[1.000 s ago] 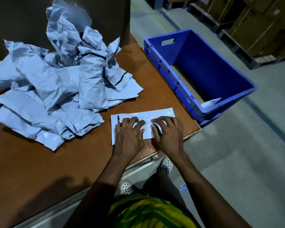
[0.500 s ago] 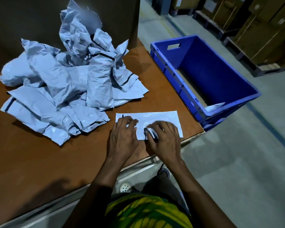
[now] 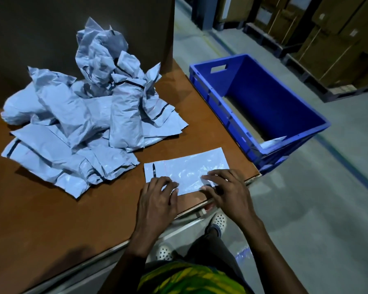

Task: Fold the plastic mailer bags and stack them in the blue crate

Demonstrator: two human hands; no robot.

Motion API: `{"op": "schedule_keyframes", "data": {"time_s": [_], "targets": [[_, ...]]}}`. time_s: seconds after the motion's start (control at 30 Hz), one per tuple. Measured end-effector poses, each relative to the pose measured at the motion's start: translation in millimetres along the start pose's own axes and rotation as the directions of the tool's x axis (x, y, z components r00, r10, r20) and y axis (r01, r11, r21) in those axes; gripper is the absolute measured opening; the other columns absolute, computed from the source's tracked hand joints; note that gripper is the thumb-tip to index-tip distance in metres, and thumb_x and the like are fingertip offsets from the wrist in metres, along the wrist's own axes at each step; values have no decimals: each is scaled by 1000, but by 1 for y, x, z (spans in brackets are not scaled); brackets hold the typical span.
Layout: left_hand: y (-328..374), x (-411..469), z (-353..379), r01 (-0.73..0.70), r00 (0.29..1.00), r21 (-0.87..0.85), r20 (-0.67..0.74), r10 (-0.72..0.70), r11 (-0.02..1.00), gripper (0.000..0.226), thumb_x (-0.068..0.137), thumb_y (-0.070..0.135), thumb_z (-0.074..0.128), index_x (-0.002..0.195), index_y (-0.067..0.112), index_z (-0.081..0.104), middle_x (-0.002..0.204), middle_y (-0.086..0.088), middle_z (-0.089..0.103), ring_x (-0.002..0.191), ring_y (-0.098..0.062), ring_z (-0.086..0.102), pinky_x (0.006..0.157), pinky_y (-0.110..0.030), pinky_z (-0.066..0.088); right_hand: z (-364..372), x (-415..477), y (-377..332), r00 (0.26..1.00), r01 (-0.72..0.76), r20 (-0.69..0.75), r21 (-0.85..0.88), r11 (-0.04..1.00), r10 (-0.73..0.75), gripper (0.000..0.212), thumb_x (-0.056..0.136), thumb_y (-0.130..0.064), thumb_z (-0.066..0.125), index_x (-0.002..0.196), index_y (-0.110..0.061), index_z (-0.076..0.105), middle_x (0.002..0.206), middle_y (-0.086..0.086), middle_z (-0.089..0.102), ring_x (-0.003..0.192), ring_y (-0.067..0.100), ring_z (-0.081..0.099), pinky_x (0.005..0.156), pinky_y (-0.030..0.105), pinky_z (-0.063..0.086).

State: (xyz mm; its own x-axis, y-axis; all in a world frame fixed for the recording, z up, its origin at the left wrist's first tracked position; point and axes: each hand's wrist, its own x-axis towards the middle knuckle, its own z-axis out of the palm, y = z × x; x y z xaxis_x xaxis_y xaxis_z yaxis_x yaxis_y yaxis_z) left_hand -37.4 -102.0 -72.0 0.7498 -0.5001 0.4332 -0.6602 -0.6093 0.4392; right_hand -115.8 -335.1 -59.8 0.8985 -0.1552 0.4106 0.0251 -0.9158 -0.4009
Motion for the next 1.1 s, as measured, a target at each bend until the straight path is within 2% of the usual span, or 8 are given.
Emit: {"op": "schedule_keyframes", "data": {"time_s": [0.13, 0.27, 0.47, 0.57, 0.67, 0.77, 0.9, 1.1], "targets": [[3, 8, -1, -26, 998, -19, 61, 27, 999, 27, 92, 40, 73, 112, 22, 73, 115, 1, 62, 108, -25, 59, 87, -44, 46, 3, 0, 8, 995, 91, -30, -21, 996, -91, 9, 97, -29, 77, 105, -27, 79, 117, -7, 72, 108, 21, 65, 92, 41, 48], [2, 13, 3, -54, 996, 2, 73, 54, 999, 20, 90, 35, 73, 107, 24, 74, 116, -1, 63, 107, -27, 60, 83, -43, 46, 4, 1, 5, 993, 95, -57, -58, 994, -99, 6, 96, -19, 75, 98, -24, 76, 113, -7, 72, 105, 22, 66, 89, 40, 46], [1, 20, 5, -182, 983, 94, -15, 185, 979, 7, 92, 12, 67, 93, 14, 73, 89, -3, 61, 80, -30, 60, 71, -42, 41, -9, 3, 6, 987, 152, 49, -38, 988, -151, 39, 99, -55, 66, 125, -28, 73, 125, -8, 69, 115, 20, 63, 100, 41, 44], [11, 38, -5, -186, 979, 94, -69, 192, 978, 8, 97, 16, 65, 96, 13, 73, 91, -4, 63, 82, -31, 60, 72, -44, 44, -8, 12, 13, 985, 170, -34, -40, 985, -171, 21, 98, -26, 74, 119, -24, 76, 119, -5, 71, 108, 23, 65, 96, 41, 45], [18, 60, -17, -220, 970, 141, -74, 231, 965, 19, 94, 30, 72, 105, 14, 73, 96, -4, 67, 87, -29, 58, 73, -44, 43, -17, 41, 17, 973, 196, -120, -29, 980, -198, 23, 95, -7, 72, 114, -18, 77, 109, 0, 72, 100, 28, 67, 88, 42, 48], [15, 83, -27, -255, 953, 206, -113, 282, 945, 19, 92, 18, 71, 109, 10, 74, 90, -6, 69, 83, -31, 59, 71, -42, 36, -36, 81, 24, 956, 252, -151, -6, 968, -250, 18, 101, -11, 63, 113, -13, 75, 99, 3, 71, 91, 31, 65, 83, 46, 51], [26, 140, -53, -279, 920, 303, -187, 344, 911, 15, 90, 14, 69, 102, 8, 76, 84, -9, 72, 85, -33, 54, 70, -43, 36, -76, 140, 46, 918, 357, -163, -53, 933, -361, 7, 96, -13, 72, 101, -11, 76, 90, 4, 72, 86, 31, 63, 81, 44, 49], [79, 242, -29, -367, 882, 212, -229, 411, 906, 12, 92, 18, 73, 100, 10, 77, 86, -7, 73, 84, -33, 58, 73, -40, 36, -153, 203, 119, 926, 328, -172, -79, 941, -337, 15, 99, -17, 65, 101, -13, 79, 96, 5, 74, 85, 33, 62, 75, 39, 43]]}}
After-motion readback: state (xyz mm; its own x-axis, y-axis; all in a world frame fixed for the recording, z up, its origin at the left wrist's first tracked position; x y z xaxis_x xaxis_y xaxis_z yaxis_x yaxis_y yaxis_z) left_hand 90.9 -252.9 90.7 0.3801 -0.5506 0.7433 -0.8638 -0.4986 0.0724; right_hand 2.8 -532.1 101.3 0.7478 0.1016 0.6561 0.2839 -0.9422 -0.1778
